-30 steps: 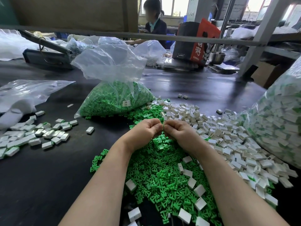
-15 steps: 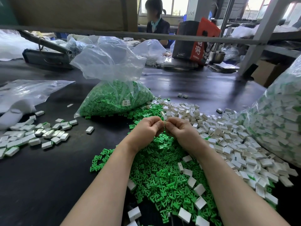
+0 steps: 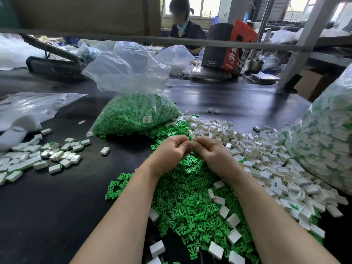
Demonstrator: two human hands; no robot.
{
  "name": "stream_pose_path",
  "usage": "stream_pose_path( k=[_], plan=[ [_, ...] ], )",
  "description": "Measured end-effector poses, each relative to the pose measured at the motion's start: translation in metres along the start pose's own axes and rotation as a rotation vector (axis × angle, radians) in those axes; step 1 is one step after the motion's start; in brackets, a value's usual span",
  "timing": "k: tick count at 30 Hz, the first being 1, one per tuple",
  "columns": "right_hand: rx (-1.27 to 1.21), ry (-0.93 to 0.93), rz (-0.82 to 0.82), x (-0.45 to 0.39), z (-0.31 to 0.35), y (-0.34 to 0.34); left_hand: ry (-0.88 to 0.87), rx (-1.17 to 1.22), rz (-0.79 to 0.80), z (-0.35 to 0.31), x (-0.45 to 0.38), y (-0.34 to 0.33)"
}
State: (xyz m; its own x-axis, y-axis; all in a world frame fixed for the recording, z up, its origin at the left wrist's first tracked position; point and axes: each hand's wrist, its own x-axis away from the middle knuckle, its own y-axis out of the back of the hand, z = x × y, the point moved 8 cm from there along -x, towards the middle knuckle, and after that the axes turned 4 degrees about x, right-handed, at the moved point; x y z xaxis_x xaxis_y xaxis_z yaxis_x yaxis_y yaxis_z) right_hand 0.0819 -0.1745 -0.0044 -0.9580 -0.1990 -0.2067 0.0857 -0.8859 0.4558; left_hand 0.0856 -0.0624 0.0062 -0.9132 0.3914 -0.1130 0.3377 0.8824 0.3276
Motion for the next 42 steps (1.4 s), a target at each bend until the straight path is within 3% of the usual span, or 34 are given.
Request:
stream_pose_path(
  k=[14, 21, 26, 36, 42],
  plan=[
    [-0.086, -0.020, -0.014, 0.001, 0.004, 0.002, -0.009, 0.030, -0.014, 0.001, -0.002, 0.001],
    [0.237, 0.018, 0.049, -0.001, 0.026, 0.009, 0.029, -0.055, 0.090, 0.002, 0.000, 0.016],
    [-0.042, 0.008, 0.122, 0.006, 0.038, 0.006, 0.038, -0.081, 0.175, -0.005, 0.007, 0.020],
    [-0.008, -0.174, 0.576, 0.023, 0.041, -0.019, 0.021, 0.054, 0.171, 0.000, 0.013, 0.033],
    [0.317, -0.021, 0.971, 0.049, 0.080, -0.054, 0.010, 0.092, 0.066, 0.007, 0.006, 0.044]
  ],
)
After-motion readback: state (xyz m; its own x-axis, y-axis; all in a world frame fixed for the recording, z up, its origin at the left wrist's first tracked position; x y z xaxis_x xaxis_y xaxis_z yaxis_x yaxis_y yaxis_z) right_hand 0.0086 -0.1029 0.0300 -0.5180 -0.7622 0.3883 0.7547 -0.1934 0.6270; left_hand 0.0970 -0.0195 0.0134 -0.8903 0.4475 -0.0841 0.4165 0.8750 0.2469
